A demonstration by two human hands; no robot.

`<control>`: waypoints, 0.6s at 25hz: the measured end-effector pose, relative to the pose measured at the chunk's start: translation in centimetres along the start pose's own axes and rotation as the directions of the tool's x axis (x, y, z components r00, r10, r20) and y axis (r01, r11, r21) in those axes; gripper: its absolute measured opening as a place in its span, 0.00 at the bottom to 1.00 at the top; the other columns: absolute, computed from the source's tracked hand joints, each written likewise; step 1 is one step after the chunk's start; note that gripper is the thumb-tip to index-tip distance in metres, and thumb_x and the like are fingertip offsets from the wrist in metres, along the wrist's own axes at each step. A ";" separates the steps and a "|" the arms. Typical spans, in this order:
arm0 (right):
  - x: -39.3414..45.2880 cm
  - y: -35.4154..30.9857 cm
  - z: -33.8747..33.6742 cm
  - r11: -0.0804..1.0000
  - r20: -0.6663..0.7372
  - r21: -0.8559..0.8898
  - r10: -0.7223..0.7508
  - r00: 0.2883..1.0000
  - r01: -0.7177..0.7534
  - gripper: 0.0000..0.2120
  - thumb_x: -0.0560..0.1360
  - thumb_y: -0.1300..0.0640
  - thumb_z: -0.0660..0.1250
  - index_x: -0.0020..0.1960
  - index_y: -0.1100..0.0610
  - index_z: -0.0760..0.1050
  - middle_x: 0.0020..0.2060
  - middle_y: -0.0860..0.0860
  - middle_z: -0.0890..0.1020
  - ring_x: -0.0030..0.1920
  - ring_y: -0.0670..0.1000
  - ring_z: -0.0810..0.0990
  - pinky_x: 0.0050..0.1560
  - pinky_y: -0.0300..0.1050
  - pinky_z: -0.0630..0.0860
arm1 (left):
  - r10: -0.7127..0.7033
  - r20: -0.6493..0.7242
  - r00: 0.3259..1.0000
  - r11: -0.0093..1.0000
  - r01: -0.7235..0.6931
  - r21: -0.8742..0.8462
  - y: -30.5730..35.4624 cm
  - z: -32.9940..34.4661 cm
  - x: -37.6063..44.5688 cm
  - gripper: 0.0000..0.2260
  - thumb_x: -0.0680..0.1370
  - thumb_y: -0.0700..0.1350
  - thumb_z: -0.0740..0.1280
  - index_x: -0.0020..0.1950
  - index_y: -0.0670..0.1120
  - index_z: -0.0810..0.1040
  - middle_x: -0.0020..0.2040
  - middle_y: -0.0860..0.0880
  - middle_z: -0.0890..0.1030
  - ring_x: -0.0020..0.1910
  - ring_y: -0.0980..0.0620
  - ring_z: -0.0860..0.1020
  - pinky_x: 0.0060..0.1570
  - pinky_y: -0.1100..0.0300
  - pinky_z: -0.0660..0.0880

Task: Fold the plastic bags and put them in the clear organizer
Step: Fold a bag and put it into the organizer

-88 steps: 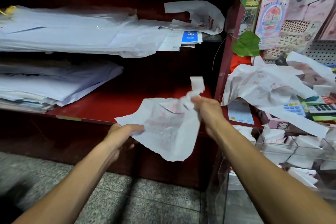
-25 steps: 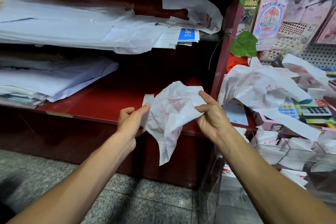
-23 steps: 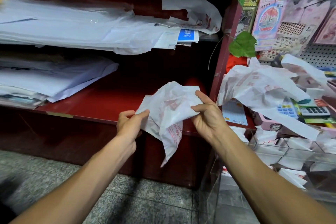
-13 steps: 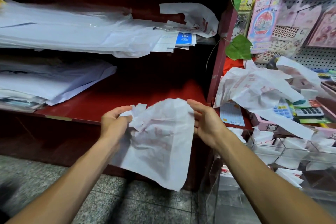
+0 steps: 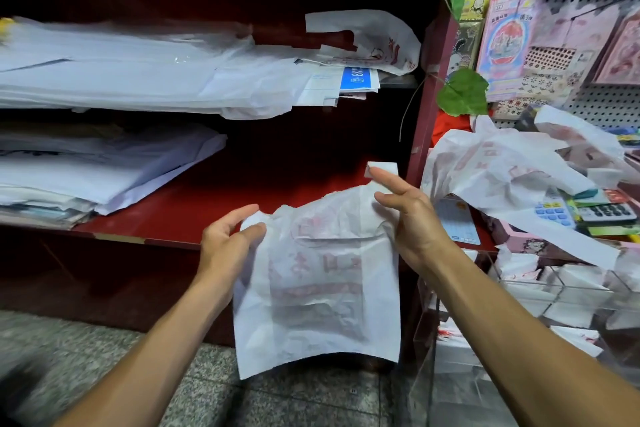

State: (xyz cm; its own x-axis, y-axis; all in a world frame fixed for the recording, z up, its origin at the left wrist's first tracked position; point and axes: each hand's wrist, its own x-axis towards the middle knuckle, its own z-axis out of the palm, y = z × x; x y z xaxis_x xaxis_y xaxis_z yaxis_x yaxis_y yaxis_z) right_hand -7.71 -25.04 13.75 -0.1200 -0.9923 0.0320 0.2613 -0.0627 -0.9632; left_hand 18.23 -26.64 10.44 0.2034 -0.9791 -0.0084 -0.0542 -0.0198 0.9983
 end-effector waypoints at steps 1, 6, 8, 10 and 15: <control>0.3 0.4 -0.3 0.996 -0.014 -0.085 -0.016 1.000 0.015 0.27 0.74 0.72 0.62 0.68 0.51 0.76 0.59 0.47 0.82 0.60 0.48 0.80 0.62 0.44 0.75 | -0.022 0.031 0.999 1.000 0.022 0.007 -0.1 0.0 0.0 0.22 0.68 0.36 0.72 0.61 0.52 0.81 0.54 0.52 0.84 0.53 0.53 0.82 0.55 0.56 0.77; -0.3 2.4 -0.4 0.546 -0.086 -0.832 -0.299 0.950 0.097 0.33 0.72 0.68 0.62 0.75 0.51 0.64 0.78 0.49 0.57 0.75 0.53 0.59 0.72 0.47 0.60 | -0.061 0.025 0.998 0.987 0.056 0.154 -0.6 0.6 1.1 0.30 0.68 0.32 0.68 0.70 0.46 0.75 0.63 0.48 0.79 0.58 0.49 0.79 0.58 0.55 0.76; -0.7 2.7 -0.4 0.263 0.042 -0.951 -0.405 0.913 0.160 0.26 0.72 0.66 0.63 0.69 0.54 0.70 0.71 0.53 0.67 0.67 0.58 0.68 0.65 0.52 0.67 | -0.064 0.005 0.998 0.975 0.062 0.212 -0.8 1.2 1.3 0.30 0.71 0.28 0.66 0.73 0.43 0.71 0.66 0.48 0.76 0.61 0.50 0.76 0.57 0.59 0.73; -1.1 3.0 -0.2 0.123 0.158 -0.973 -0.264 0.951 0.196 0.16 0.76 0.60 0.61 0.63 0.53 0.74 0.63 0.51 0.76 0.59 0.58 0.75 0.58 0.52 0.70 | -0.091 0.026 0.996 0.975 0.084 0.208 -1.0 2.0 1.4 0.30 0.73 0.27 0.64 0.73 0.42 0.69 0.66 0.49 0.75 0.60 0.50 0.76 0.56 0.59 0.72; -0.9 4.3 -0.9 0.024 0.250 -0.968 0.028 0.968 0.249 0.12 0.81 0.50 0.54 0.53 0.53 0.74 0.52 0.49 0.79 0.55 0.54 0.76 0.61 0.52 0.66 | 0.101 -0.113 0.988 0.939 -0.057 0.338 -0.2 2.8 1.5 0.27 0.71 0.33 0.68 0.69 0.47 0.73 0.66 0.48 0.73 0.60 0.47 0.73 0.56 0.56 0.71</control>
State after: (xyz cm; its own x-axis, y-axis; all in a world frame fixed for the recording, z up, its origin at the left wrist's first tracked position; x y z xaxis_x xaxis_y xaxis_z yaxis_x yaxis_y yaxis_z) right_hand -7.38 -24.30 9.33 0.1307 -0.9889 0.0704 -0.9508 -0.1451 -0.2736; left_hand 15.80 -28.70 10.06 0.3064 -0.9467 0.0991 -0.3932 -0.0311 0.9189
